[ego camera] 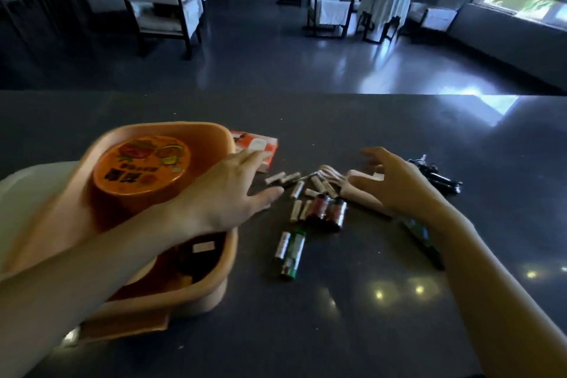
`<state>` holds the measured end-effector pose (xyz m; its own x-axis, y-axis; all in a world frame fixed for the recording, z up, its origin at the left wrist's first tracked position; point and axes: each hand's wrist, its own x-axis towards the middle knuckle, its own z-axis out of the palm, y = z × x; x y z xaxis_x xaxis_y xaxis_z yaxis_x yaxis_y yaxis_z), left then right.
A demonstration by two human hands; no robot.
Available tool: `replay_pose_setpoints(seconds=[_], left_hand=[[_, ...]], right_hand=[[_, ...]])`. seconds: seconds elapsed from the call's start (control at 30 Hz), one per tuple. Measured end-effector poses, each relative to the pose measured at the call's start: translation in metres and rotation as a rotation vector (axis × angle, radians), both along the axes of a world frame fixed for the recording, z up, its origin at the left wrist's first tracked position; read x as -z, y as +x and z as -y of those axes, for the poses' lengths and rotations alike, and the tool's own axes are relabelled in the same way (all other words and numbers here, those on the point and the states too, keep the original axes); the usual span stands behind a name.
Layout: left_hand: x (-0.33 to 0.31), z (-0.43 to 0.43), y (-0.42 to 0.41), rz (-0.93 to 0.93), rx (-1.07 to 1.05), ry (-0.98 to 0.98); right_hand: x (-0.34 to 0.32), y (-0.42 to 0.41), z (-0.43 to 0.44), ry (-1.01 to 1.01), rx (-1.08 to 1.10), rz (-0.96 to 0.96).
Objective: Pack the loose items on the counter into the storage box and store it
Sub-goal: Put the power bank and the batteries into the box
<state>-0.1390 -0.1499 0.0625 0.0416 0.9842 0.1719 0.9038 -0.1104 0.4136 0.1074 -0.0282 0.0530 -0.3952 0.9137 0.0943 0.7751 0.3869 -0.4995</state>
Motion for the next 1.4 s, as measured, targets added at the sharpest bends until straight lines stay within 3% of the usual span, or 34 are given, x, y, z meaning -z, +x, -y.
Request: replay_pose_setpoints(seconds=[0.13,0.23,0.4,0.7,1.1,1.4], left_hand=[[0.017,-0.041,0.064,0.044,0.03,-0.101],[0.042,-0.068,0.101,-0.024,0.035,-0.182],[0.077,-0.089,0.114,-0.074,0.007,-0.397],[0.08,-0.102,0.11,-0.136,0.01,-0.414],[0.047,-0.087,0.093,-0.087,-0.015,-0.245],[-0.014,-0.056,0.009,-0.127,-0.052,0.047]], right_hand=[[0.016,0.061,-0.038,-0.075,0.002,0.084],[0.033,0.09,-0.06,-0.131,-0.044,0.155],[0.055,0.1,-0.079,-0.197,-0.175,0.216],[0.087,0.082,-0.093,-0.304,-0.15,0.274],[0.092,0.07,-0.09,-0.233,-0.038,0.111],[0.021,-0.002,-0.038,0.015,0.041,-0.057]])
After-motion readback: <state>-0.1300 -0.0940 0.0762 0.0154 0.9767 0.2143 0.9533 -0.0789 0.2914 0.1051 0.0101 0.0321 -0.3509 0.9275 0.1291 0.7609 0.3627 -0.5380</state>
